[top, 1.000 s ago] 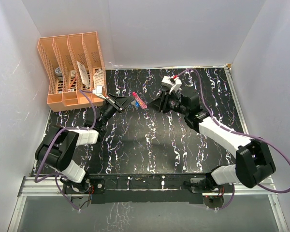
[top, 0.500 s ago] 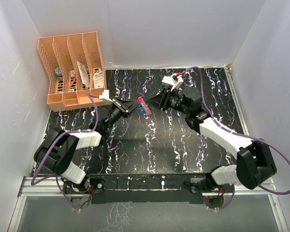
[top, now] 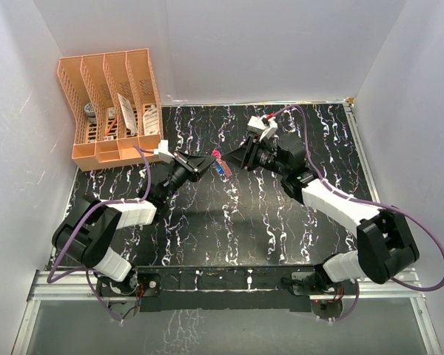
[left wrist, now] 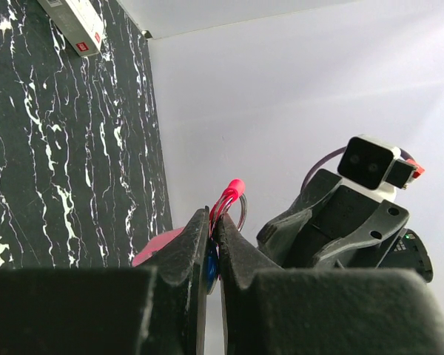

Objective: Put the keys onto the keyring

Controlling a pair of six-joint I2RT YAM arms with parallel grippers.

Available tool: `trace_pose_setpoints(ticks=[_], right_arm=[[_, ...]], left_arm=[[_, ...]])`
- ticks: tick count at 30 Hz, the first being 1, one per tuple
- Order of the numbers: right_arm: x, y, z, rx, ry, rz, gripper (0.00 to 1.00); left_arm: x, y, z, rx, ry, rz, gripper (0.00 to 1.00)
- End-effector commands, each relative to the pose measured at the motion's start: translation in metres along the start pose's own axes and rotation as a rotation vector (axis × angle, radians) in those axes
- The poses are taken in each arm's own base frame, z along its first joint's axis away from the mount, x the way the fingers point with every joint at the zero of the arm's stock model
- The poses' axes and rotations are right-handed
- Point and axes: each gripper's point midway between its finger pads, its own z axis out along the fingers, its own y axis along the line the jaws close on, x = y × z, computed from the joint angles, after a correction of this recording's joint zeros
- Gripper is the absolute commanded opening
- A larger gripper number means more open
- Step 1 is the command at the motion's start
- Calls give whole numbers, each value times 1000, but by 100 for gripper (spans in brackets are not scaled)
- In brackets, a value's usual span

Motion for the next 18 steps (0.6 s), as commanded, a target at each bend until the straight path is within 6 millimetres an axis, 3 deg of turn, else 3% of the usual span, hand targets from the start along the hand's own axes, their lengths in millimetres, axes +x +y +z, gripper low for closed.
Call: trace_pose_setpoints(ticks=[1,9,18], right_arm=[[-1,3,3,-42,-16,9,32],[4,-4,8,-38,-7,28,33],[-2,-3,10,-36,-29,20,32]], left_arm=[[-2,-29,6,66,-5,-24,0],[3,-36,11,77,15,-27,0],[14,-34,11,68,44,-33,0]])
